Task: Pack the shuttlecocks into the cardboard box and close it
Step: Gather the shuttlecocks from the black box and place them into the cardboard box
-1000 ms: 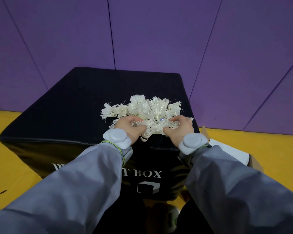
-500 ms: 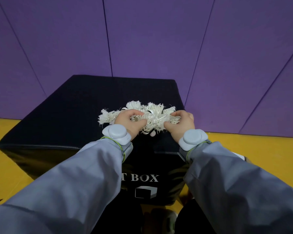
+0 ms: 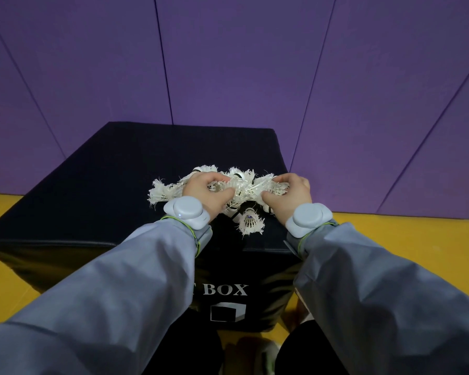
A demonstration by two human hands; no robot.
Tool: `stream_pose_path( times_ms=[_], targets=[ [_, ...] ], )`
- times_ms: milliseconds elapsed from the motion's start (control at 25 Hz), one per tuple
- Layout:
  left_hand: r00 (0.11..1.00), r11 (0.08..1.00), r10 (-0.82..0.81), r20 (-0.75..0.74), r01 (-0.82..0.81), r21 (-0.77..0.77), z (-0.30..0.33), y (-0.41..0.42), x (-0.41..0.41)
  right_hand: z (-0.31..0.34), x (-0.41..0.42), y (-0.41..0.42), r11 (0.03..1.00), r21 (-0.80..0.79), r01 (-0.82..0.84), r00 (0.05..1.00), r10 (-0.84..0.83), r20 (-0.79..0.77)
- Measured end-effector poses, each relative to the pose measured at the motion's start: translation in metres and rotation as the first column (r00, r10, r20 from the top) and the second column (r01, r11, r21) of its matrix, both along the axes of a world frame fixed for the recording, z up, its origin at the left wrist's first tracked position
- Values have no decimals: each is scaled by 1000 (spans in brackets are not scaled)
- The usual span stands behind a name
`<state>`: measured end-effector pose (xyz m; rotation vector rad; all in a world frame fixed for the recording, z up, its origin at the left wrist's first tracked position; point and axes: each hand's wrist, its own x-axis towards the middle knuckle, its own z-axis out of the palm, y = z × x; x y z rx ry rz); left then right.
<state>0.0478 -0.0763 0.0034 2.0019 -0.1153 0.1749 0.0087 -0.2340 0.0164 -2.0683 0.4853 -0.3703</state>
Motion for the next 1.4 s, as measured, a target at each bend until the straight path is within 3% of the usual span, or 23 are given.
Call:
stream_pose_path(
  times_ms=[640,760,1200,1400],
  targets=[
    [995,996,-66,76,61,61,20,-64,-17,13,-23,-64,997,45,60,997,-62,40],
    [995,994,-82,60,77,75,16,-79,-21,7,-29,-78,993,92,77,995,-83,59],
    [981,975,-192,21,189,113,-9,-174,-40,-21,-65,-167,978,18,206,978,-206,-14],
    [957,945,-284,-64,291,151,-38,-235,-57,-51,-87,-224,959,4,282,956,-281,-88]
  ],
)
